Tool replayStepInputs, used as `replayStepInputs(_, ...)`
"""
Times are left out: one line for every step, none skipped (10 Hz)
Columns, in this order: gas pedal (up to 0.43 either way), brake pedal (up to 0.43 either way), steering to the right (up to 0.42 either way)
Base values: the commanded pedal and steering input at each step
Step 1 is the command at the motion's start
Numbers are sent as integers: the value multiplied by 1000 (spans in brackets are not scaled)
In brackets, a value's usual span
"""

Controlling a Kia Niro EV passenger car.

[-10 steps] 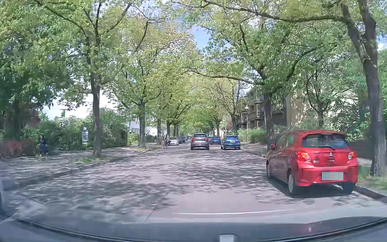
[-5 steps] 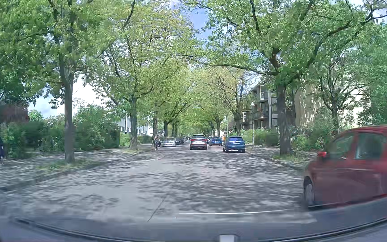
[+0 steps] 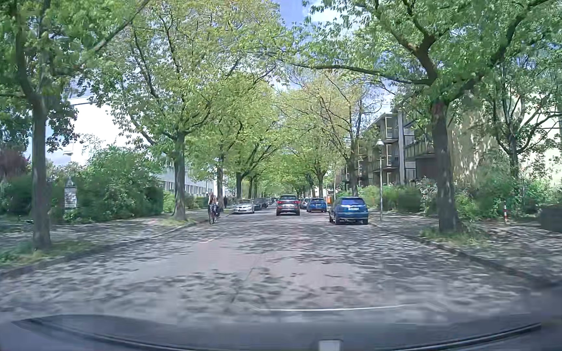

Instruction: Follow the waypoints while adhering to traffic rules and regulations

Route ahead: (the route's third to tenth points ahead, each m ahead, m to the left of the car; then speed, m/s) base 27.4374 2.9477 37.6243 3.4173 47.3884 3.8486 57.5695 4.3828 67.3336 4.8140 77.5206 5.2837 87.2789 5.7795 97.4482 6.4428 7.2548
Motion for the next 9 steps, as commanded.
replayStepInputs(409,18,-10)
replayStepInputs(409,18,-6)
replayStepInputs(409,18,-6)
replayStepInputs(409,18,-5)
replayStepInputs(429,18,-5)
replayStepInputs(429,18,-5)
replayStepInputs(429,18,-5)
replayStepInputs(429,18,-5)
replayStepInputs(429,18,-2)
